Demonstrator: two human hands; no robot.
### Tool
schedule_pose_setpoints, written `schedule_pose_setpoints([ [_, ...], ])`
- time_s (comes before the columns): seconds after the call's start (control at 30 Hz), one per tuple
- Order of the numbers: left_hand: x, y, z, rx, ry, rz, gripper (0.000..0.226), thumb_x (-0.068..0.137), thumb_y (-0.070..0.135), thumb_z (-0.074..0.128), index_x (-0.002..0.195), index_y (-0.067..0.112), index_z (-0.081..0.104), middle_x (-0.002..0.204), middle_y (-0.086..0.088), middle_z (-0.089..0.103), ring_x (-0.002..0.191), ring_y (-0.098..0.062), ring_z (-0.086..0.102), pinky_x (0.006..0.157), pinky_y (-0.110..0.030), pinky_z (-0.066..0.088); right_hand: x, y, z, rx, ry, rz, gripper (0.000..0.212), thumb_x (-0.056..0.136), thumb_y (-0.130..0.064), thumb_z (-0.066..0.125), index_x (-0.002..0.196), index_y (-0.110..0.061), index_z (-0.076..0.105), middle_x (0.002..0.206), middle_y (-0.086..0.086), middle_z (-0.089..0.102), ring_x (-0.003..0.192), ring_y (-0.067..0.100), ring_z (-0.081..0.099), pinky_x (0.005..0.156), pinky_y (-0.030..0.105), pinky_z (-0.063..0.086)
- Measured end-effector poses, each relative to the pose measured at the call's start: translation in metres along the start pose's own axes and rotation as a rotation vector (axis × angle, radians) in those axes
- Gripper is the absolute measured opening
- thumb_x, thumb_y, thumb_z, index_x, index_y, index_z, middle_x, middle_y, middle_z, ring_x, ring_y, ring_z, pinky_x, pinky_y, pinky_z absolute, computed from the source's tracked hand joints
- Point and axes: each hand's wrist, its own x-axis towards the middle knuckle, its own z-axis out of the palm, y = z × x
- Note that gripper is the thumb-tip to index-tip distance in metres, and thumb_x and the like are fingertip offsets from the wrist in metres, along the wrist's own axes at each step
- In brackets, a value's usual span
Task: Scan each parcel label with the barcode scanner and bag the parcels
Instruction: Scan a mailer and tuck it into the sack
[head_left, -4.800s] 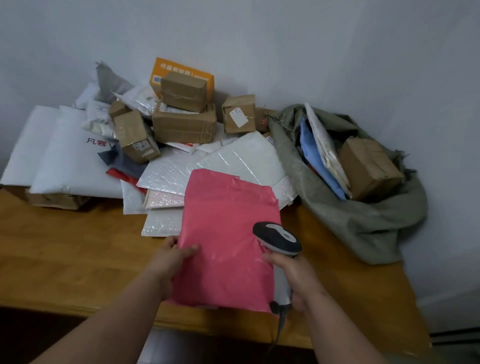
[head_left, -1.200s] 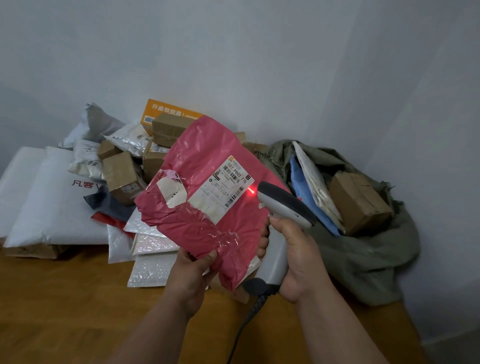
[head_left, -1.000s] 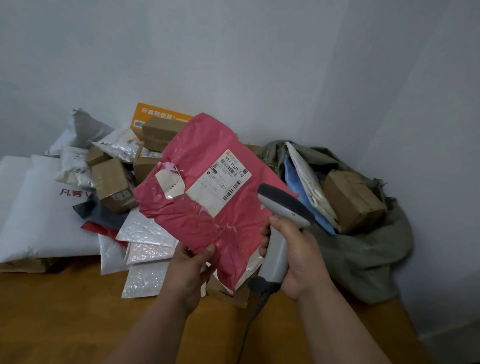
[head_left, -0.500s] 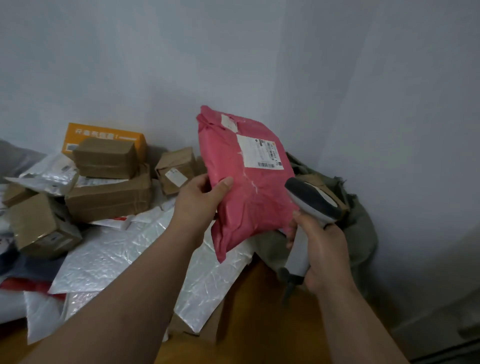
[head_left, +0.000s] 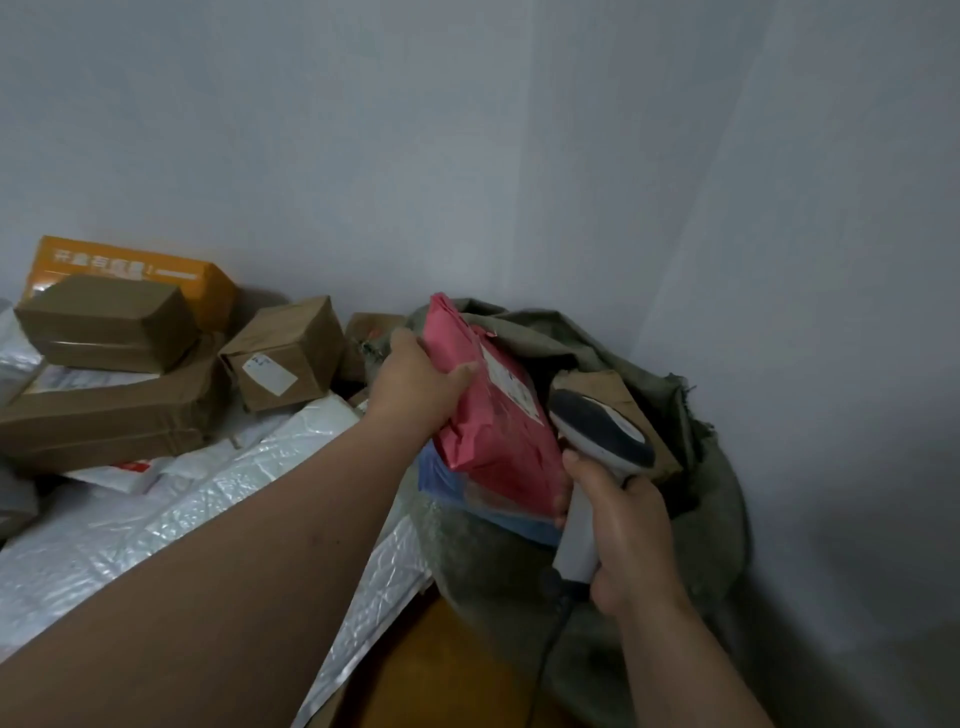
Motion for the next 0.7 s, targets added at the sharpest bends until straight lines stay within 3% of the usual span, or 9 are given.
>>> schedule_pose_setpoints([
  [0.07, 0.009, -0.002, 0.015, 0.036, 0.010, 0.000, 0.054, 0.082, 0.047, 0.075, 0.108, 0.017, 0.039, 0.100, -0.002, 0.056, 0.084, -0.022, 0.055, 0.072, -0.036, 0.049, 0.009, 0.003, -0.004, -0.004, -0.010, 0.034, 0.040, 0.081, -0.028, 0.080, 0.115, -0.018, 0.064, 0.100, 0.011, 0.069, 0.087, 0.027, 0.066, 0.071, 0.039, 0.053],
  [0.2, 0.016, -0.007, 0.039, 0.231, -0.033, 0.032, 0.033, 0.093, 0.049, 0.060, 0.092, 0.017, 0.051, 0.079, 0.004, 0.054, 0.067, -0.009, 0.047, 0.053, -0.026, 0.030, 0.020, 0.010, -0.009, -0.033, -0.029, 0.053, 0.040, 0.083, -0.027, 0.078, 0.118, -0.014, 0.065, 0.099, 0.012, 0.069, 0.082, 0.024, 0.065, 0.065, 0.035, 0.051],
  [0.3, 0.018, -0.013, 0.040, 0.211, -0.098, 0.076, 0.037, 0.102, 0.039, 0.048, 0.093, 0.007, 0.066, 0.090, -0.012, 0.067, 0.079, -0.025, 0.061, 0.063, -0.030, 0.042, 0.023, 0.013, -0.006, -0.040, -0.042, 0.040, 0.043, 0.083, -0.029, 0.078, 0.122, -0.021, 0.063, 0.105, 0.005, 0.069, 0.093, 0.023, 0.066, 0.081, 0.044, 0.057],
  [0.37, 0.014, -0.020, 0.030, 0.101, -0.120, 0.076, 0.034, 0.102, 0.034, 0.050, 0.111, 0.011, 0.073, 0.102, -0.011, 0.071, 0.090, -0.025, 0.065, 0.070, -0.028, 0.046, 0.021, 0.015, 0.002, -0.041, -0.067, 0.017, 0.045, 0.082, -0.029, 0.078, 0.124, -0.026, 0.062, 0.109, 0.001, 0.069, 0.098, 0.022, 0.065, 0.087, 0.045, 0.056],
  [0.43, 0.007, -0.031, 0.014, 0.009, -0.056, 0.067, 0.030, 0.099, 0.033, 0.054, 0.118, 0.017, 0.073, 0.099, -0.006, 0.074, 0.087, -0.021, 0.066, 0.067, -0.027, 0.047, 0.015, 0.016, 0.014, -0.059, -0.097, -0.018, 0.038, 0.082, -0.029, 0.078, 0.118, -0.032, 0.065, 0.099, -0.005, 0.072, 0.091, 0.017, 0.068, 0.074, 0.033, 0.057],
  [0.5, -0.001, -0.050, -0.004, -0.040, 0.046, 0.035, 0.026, 0.097, 0.031, 0.056, 0.110, 0.016, 0.074, 0.090, -0.003, 0.071, 0.080, -0.018, 0.064, 0.070, -0.030, 0.050, 0.007, 0.017, 0.030, -0.080, -0.148, -0.042, 0.024, 0.082, -0.027, 0.078, 0.104, -0.034, 0.072, 0.086, -0.009, 0.074, 0.080, 0.012, 0.070, 0.065, 0.027, 0.055],
  [0.57, -0.011, -0.074, -0.026, -0.063, 0.119, -0.041, 0.030, 0.097, 0.034, 0.057, 0.116, 0.017, 0.071, 0.099, -0.001, 0.067, 0.086, -0.018, 0.063, 0.077, -0.034, 0.051, -0.006, 0.019, 0.048, -0.115, -0.203, -0.042, 0.008, 0.083, -0.026, 0.078, 0.083, -0.034, 0.076, 0.072, -0.006, 0.072, 0.067, 0.010, 0.068, 0.060, 0.027, 0.055],
  [0.6, -0.016, -0.088, -0.037, -0.063, 0.144, -0.077, 0.033, 0.097, 0.036, 0.057, 0.121, 0.017, 0.069, 0.105, -0.002, 0.065, 0.091, -0.019, 0.061, 0.079, -0.035, 0.050, -0.013, 0.021, 0.057, -0.139, -0.223, -0.041, 0.011, 0.083, -0.028, 0.078, 0.074, -0.034, 0.075, 0.067, -0.004, 0.070, 0.061, 0.010, 0.066, 0.057, 0.027, 0.053],
  [0.7, -0.033, -0.131, -0.072, -0.054, 0.178, -0.175, 0.038, 0.095, 0.037, 0.060, 0.127, 0.017, 0.065, 0.118, -0.006, 0.062, 0.097, -0.021, 0.060, 0.081, -0.035, 0.048, -0.036, 0.031, 0.084, -0.193, -0.223, -0.029, 0.010, 0.083, -0.030, 0.078, 0.074, -0.027, 0.075, 0.062, -0.004, 0.067, 0.057, 0.008, 0.064, 0.055, 0.026, 0.051],
])
